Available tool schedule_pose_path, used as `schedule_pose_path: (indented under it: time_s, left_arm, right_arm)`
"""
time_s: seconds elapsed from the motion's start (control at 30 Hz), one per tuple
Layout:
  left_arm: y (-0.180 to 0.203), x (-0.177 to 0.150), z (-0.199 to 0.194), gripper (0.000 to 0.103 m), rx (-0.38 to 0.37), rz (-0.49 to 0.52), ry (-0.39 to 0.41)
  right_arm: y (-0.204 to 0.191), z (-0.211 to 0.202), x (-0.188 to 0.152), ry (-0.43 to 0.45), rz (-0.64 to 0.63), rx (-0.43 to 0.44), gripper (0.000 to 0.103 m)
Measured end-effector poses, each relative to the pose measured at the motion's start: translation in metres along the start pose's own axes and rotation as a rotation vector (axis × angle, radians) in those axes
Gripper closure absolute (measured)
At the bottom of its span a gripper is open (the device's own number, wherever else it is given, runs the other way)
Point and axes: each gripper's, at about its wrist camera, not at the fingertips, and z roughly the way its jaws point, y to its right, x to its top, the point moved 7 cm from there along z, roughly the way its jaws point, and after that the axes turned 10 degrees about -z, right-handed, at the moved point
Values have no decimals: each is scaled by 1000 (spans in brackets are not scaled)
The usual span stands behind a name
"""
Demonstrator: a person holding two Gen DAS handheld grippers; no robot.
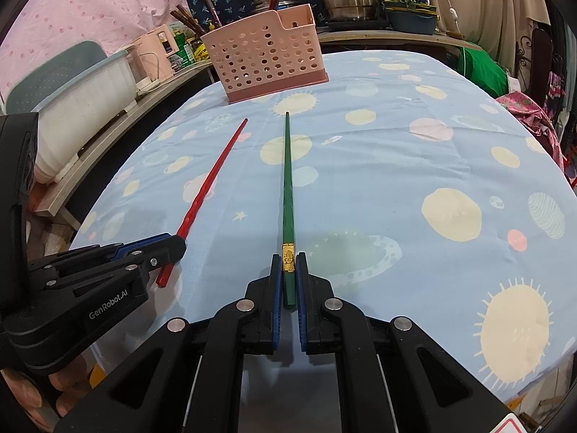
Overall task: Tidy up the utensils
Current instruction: 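Close the left tool on the red chopstick while the right tool holds the green one, then lift both chopsticks and carry them over the pink holder, lowering them inside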
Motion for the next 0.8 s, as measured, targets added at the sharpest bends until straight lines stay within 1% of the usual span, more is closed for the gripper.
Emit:
schedule_pose_path:
  time_s: [0.2, 0.4, 0.57, 0.8]
  left_arm:
    - [-1, 0, 0, 96, -5, -6, -11]
    - [-3, 3, -4, 96, -8, -22, -21]
    - [-3, 14, -15, 96, -22, -32, -3]
    - [-3, 42, -40, 96, -41, -42, 53]
  right_arm:
    - [-3, -2, 2, 5, -1, 4, 96]
    - [-4, -9, 11, 23, 0, 19, 96]
    - [-1, -21, 28, 64, 6, 27, 96]
    - [7, -43, 67, 150, 9, 25, 96]
